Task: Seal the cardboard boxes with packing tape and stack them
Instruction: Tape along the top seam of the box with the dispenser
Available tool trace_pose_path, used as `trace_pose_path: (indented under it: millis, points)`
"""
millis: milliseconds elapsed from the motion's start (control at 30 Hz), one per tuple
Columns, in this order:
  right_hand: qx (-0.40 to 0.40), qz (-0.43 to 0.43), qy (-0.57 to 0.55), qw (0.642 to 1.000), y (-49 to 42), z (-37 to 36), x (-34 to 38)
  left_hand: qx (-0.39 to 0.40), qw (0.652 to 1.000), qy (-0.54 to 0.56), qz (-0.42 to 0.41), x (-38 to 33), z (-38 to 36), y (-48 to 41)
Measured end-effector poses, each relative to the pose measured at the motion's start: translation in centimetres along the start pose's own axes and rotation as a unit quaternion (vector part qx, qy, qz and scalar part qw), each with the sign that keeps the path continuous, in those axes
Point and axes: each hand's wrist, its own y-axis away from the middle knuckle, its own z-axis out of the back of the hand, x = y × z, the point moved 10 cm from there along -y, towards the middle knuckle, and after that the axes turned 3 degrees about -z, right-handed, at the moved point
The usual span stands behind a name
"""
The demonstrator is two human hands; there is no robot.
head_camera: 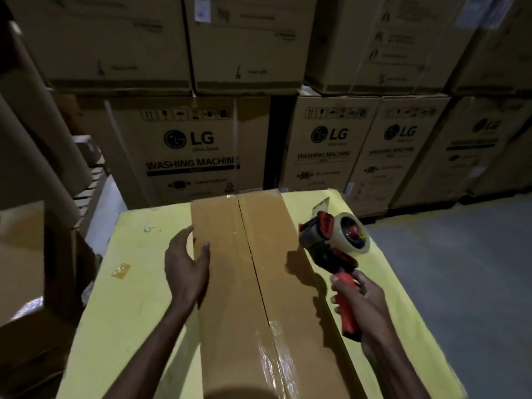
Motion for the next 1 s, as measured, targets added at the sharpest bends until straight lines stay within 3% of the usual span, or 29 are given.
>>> trace_pose_path:
  millis: [33, 100, 200, 300, 467, 700, 1000]
  points:
    - [0.010, 0.001, 0.005, 1.000, 0.0, -1.3, -0.1, -0.015, 0.998, 0.052, -0.038, -2.7, 0.5, 0.4]
    - [0.013, 0.019, 0.007, 1.000, 0.5, -3.3, 0.1, 0.069, 0.985, 0.153, -0.030, -6.6, -0.4, 1.1]
    - [-0.005, 0.066, 0.064, 0.996, 1.5, -5.2, 1.1, 0.258, 0.923, 0.237, 0.159, -7.8, -4.3, 3.5]
    - [0.001, 0.104, 0.108, 0.989, 2.3, -6.4, 1.8, 0.308, 0.865, 0.285, 0.277, -6.6, -5.8, 4.9]
    - [-0.006, 0.136, 0.163, 0.977, 2.5, -6.7, 2.4, 0.376, 0.837, 0.263, 0.299, -6.0, -5.9, 5.2]
    - [-0.014, 0.162, 0.162, 0.973, 2.2, -5.9, 2.3, 0.362, 0.753, 0.415, 0.360, -5.6, -6.2, 5.2]
    - [-0.015, 0.181, 0.157, 0.971, 2.5, -5.4, 2.2, 0.359, 0.748, 0.406, 0.382, -5.3, -6.5, 5.5]
